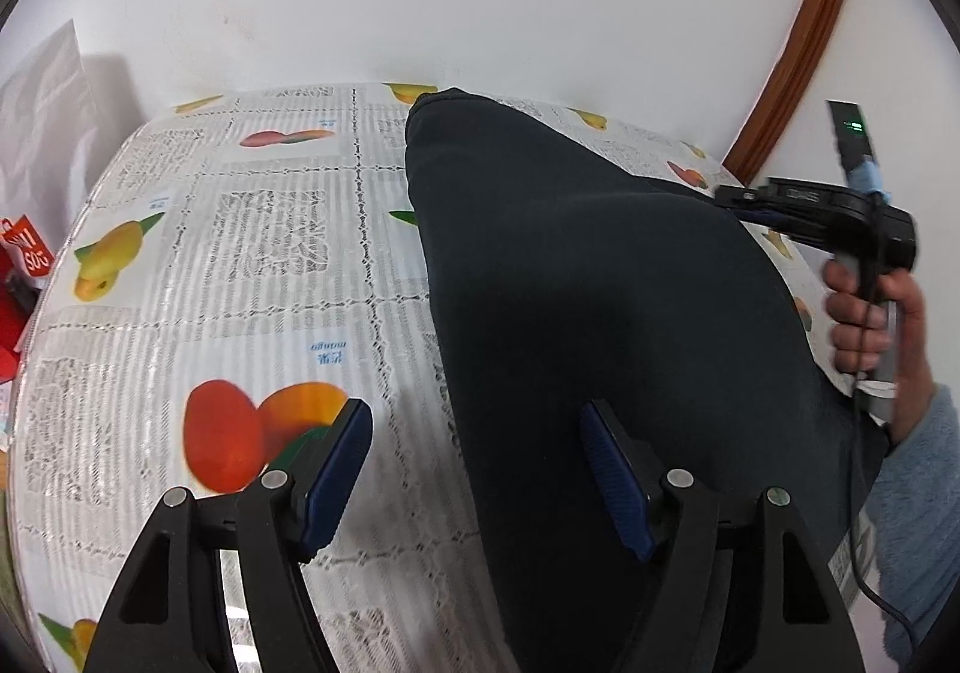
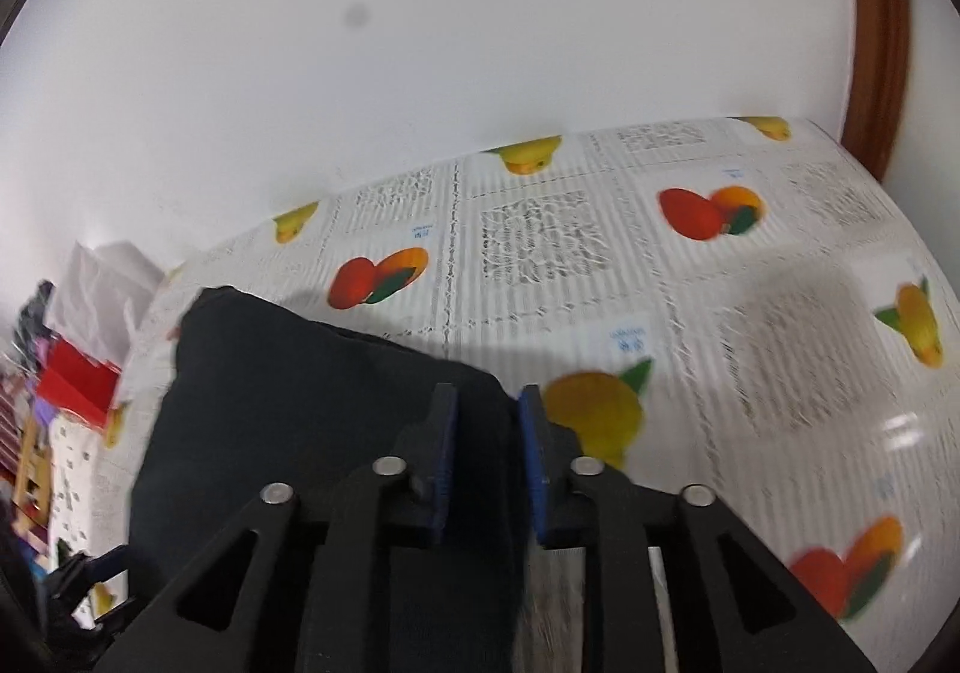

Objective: Fold small clothes

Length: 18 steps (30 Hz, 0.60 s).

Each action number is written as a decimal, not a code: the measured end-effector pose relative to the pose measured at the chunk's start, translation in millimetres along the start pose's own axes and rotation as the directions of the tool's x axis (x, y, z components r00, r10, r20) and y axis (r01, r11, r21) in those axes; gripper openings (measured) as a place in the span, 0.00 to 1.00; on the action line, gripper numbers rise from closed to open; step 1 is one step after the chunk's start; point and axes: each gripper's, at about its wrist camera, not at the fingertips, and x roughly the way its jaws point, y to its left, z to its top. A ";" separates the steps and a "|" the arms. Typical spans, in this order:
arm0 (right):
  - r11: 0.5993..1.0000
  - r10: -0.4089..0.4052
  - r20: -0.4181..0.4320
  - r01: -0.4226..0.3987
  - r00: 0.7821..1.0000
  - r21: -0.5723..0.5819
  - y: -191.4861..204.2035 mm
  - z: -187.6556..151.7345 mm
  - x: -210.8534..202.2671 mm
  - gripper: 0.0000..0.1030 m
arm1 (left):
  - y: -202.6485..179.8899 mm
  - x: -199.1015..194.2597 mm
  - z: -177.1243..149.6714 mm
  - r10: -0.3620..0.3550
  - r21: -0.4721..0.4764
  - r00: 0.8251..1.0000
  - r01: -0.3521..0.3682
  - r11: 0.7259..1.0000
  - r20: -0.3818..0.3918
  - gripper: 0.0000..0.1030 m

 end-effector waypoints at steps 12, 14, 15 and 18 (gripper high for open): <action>0.997 0.070 -0.154 -0.073 0.986 -0.015 -9.1 -65.8 -33.1 0.13 | -7.5 -21.9 -23.4 0.015 -0.021 1.000 -0.015 1.000 -0.003 0.67; 0.987 0.147 -0.121 -0.154 0.982 -0.052 -2.9 -66.5 -43.5 0.04 | -8.8 -24.4 -24.9 0.037 -0.032 0.999 -0.037 0.999 -0.011 0.67; 0.987 0.134 -0.040 -0.137 0.990 -0.081 -1.9 -66.9 -57.0 0.04 | -9.2 -25.6 -25.3 0.038 -0.033 0.999 -0.039 0.999 -0.012 0.67; 0.988 0.129 0.024 -0.127 0.991 -0.088 -6.9 -70.8 -70.0 0.04 | -13.3 -32.0 -28.9 0.057 -0.009 0.998 -0.057 0.998 -0.005 0.67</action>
